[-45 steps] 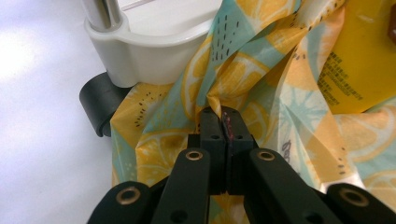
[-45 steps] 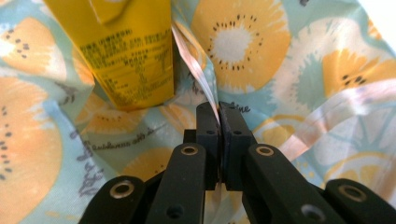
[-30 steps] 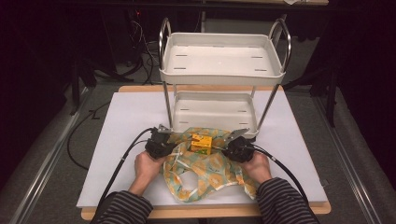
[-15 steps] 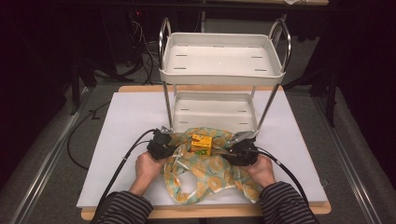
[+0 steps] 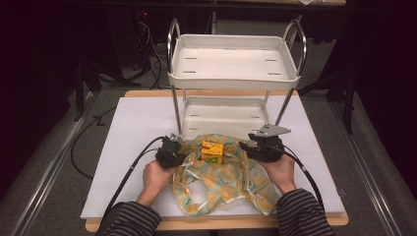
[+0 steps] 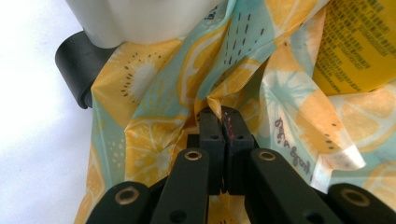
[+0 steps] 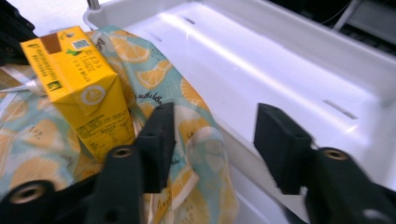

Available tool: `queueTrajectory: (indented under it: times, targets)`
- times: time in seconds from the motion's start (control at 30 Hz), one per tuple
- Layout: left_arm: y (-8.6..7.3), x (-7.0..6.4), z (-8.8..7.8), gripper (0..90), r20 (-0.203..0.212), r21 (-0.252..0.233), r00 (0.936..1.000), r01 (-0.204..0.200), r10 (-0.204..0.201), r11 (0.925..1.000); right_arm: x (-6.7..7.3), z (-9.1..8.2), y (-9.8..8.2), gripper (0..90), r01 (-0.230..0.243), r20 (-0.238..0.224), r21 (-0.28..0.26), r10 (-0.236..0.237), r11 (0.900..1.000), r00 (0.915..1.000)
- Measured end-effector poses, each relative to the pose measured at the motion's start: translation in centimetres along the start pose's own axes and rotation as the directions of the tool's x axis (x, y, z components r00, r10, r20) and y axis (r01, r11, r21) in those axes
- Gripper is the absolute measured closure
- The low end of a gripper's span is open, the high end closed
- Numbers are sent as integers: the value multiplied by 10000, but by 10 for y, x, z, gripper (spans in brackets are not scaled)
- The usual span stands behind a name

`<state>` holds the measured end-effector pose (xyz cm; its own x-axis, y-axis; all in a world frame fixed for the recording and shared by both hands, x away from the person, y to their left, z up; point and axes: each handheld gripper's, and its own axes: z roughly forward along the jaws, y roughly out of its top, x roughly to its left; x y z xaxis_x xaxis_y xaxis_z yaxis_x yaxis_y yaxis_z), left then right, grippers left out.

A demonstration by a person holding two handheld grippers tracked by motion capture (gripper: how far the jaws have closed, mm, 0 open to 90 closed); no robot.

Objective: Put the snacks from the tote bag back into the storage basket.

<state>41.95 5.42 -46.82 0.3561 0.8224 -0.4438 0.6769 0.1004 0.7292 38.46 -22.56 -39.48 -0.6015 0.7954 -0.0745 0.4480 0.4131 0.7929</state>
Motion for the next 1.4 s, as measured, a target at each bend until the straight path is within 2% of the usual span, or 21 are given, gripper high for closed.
queueTrajectory:
  times: [0.07, 0.1, 0.13, 0.27, 0.43, 0.47, 0.63, 0.67, 0.73, 0.77, 0.83, 0.9, 1.0, 1.07, 1.13, 1.23, 1.27, 1.3, 1.33, 1.37, 1.4]
  targets:
    - [0, 0, -1, 886, -4, -21, 10000, -19, 19, 10000, 0, 5, -1, 606, 1, 0, 138, -1, 9999, 10000]
    - [0, 0, -1, 882, -16, -22, 10000, -73, 73, 10000, 1, 13, -4, 724, 91, -154, 475, -84, 9988, 9998]
    - [0, 0, -1, 880, -16, -32, 10000, -80, 80, 10000, 2, 16, -6, 778, 114, -270, 591, -98, 9982, 9996]
    - [1, 0, -2, 877, 1, -59, 10000, -85, 85, 9999, 3, 19, -9, 883, 371, -520, 819, -329, 9960, 9981]
    - [0, 0, -3, 895, 9, 33, 9999, -110, 110, 9999, 2, 24, -17, 900, 501, -661, 1464, -407, 9880, 9970]
    - [0, 0, -3, 895, 8, 40, 9999, -102, 102, 9999, 3, 28, -21, 900, 562, -649, 1844, -449, 9812, 9969]
    - [1, 0, -4, 895, 29, 64, 9999, -158, 158, 9999, 0, 40, -30, 900, 566, -716, 2467, -400, 9674, 9966]
    - [1, 0, -4, 895, 30, 10, 9999, -106, 106, 9999, -2, 44, -32, 900, 463, -747, 2751, -267, 9603, 9968]
    - [2, 0, -5, 894, 64, -5, 9999, -158, 158, 9999, -2, 46, -33, 900, 434, -729, 2839, -236, 9579, 9971]
    - [2, 0, -6, 889, 81, -60, 9999, -123, 123, 9999, -1, 50, -35, 900, 499, -733, 3073, -286, 9503, 9969]
    - [6, -2, -10, 876, 403, -260, 9992, 58, -47, 9996, 0, 53, -37, 900, 472, -689, 3201, -264, 9462, 9973]
    - [12, -6, -19, 843, 695, -857, 9975, 210, -150, 9961, 1, 55, -38, 900, 567, -685, 3308, -360, 9420, 9970]
    - [18, -14, -33, 787, 1251, -1606, 9921, 215, -13, 9868, 1, 55, -39, 900, 513, -671, 3288, -308, 9430, 9973]
    - [18, -22, -39, 730, 1732, -1892, 9849, 263, 70, 9816, 1, 55, -40, 900, 422, -698, 3245, -206, 9449, 9974]
    - [16, -29, -42, 650, 1871, -2037, 9818, 70, 319, 9790, 0, 55, -40, 899, 335, -683, 3215, -121, 9463, 9976]
    - [7, -38, -40, 603, 1788, -1838, 9796, -579, 913, 9813, 0, 55, -41, 893, 403, -747, 3129, -177, 9489, 9971]
    - [2, -40, -38, 560, 1772, -1647, 9783, -780, 1073, 9833, 0, 54, -41, 876, 435, -709, 3163, -222, 9477, 9972]
    - [-8, -41, -31, 539, 1687, -1130, 9779, -1050, 1232, 9880, 0, 53, -41, 858, 343, -673, 3196, -134, 9469, 9976]
    - [-8, -41, -31, 524, 1687, -1130, 9779, -1050, 1232, 9880, 0, 53, -41, 858, 343, -673, 3196, -134, 9469, 9976]
    - [-13, -41, -29, 515, 1546, -879, 9780, -1277, 1401, 9879, 0, 51, -42, 792, 309, -620, 3215, -115, 9464, 9980]
    - [-17, -42, -26, 515, 1444, -712, 9771, -1475, 1565, 9865, 0, 51, -42, 792, 309, -620, 3215, -115, 9464, 9980]
